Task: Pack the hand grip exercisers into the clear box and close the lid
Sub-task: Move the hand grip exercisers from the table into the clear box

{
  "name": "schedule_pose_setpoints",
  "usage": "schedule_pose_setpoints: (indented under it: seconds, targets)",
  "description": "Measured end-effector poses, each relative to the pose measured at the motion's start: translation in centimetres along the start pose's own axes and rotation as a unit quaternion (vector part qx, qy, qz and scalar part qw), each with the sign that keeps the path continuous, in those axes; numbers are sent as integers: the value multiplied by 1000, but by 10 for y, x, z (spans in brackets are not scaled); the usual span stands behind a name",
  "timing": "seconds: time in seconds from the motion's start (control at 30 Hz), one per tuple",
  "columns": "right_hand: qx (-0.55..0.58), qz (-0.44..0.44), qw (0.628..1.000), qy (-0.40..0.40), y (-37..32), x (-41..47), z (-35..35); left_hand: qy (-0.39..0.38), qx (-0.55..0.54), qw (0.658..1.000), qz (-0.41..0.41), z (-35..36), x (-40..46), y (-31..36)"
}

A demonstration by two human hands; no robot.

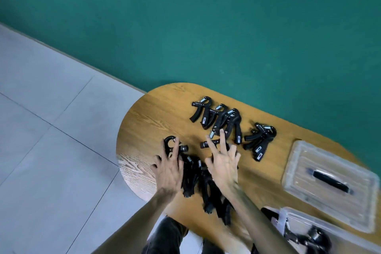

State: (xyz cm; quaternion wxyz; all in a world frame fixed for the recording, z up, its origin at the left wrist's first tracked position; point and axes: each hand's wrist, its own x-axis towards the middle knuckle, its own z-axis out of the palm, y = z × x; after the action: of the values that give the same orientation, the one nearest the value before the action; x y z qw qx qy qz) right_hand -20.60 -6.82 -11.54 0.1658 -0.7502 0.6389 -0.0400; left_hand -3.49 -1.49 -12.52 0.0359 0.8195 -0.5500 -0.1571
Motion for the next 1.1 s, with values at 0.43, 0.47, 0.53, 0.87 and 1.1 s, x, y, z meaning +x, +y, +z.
schedule_pose_setpoints:
  seconds: [0.43,0.47,0.53,0.87,1.1]
  targets:
    - [35,128,989,69,156,-179,-93,-12,28,988,150,31,-166,187]
    - [32,140,987,72,166,-189,-95,-19,38,986,162,32,-177,198]
    - [32,161,983,78,189,-212,-100,-31,57,979,193,35,-199,218]
    - [53,278,957,57,266,-309,-78,-87,39,956,279,78,-265,264]
    - [80,316,945,30,285,-333,-48,-149,69,945,284,107,-290,268]
